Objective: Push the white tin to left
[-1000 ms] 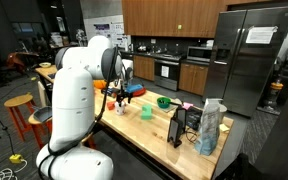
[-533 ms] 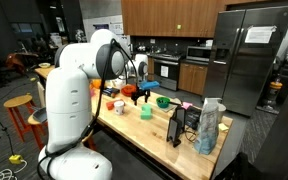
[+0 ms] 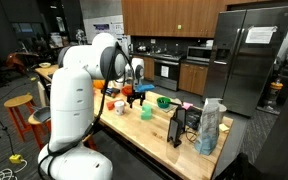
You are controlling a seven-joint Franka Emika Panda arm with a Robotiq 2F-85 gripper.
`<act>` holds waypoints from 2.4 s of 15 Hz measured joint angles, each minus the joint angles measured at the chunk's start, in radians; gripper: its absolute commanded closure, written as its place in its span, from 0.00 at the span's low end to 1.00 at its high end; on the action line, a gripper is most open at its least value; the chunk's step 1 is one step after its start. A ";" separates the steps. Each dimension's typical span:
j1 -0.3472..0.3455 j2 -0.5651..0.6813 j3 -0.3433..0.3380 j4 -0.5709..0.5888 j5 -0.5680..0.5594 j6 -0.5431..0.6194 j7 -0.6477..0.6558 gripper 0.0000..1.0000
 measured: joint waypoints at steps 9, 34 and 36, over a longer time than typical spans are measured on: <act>0.039 0.090 0.050 0.103 0.000 -0.190 -0.052 0.00; 0.159 0.223 0.128 0.228 -0.056 -0.011 -0.141 0.00; 0.163 0.226 0.112 0.222 -0.136 0.072 -0.128 0.00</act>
